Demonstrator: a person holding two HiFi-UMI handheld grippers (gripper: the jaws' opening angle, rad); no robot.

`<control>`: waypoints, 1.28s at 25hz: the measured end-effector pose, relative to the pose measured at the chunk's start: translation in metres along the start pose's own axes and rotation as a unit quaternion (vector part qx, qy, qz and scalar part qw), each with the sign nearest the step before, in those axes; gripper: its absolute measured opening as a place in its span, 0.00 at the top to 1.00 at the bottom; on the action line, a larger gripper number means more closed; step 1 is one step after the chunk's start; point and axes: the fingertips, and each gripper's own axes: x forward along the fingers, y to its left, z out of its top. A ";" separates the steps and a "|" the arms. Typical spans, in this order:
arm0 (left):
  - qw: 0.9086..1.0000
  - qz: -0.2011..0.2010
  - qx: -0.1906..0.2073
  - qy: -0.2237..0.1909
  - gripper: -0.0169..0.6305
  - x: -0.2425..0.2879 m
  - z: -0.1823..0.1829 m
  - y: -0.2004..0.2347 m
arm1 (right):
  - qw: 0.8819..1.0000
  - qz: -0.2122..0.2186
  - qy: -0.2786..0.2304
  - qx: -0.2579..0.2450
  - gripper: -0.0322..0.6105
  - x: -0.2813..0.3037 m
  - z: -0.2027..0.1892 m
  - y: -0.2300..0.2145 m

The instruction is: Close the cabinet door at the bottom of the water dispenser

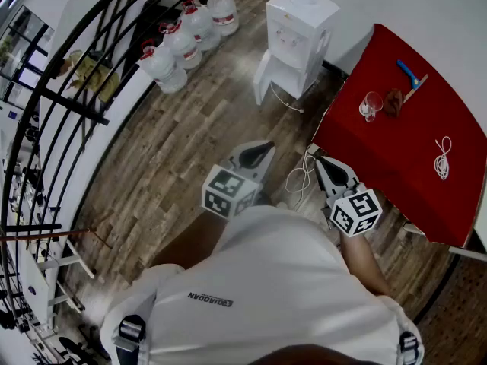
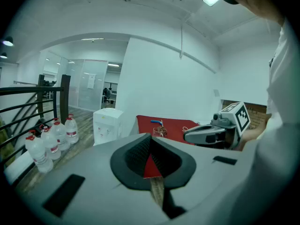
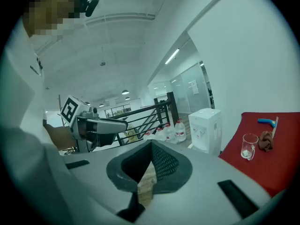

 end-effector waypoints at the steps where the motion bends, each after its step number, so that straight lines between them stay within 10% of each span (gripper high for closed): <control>1: 1.000 0.001 -0.002 0.001 0.98 0.000 -0.001 0.001 | 1.000 -0.001 -0.001 0.003 0.92 0.001 0.000 -0.001; 9: 0.997 -0.002 -0.073 0.004 0.98 0.000 -0.013 0.012 | 1.000 0.000 -0.012 0.018 0.92 0.008 0.004 0.001; 32: 0.999 0.001 -0.045 0.003 0.98 -0.004 -0.011 0.010 | 0.999 0.000 -0.012 0.038 0.92 0.010 0.000 0.001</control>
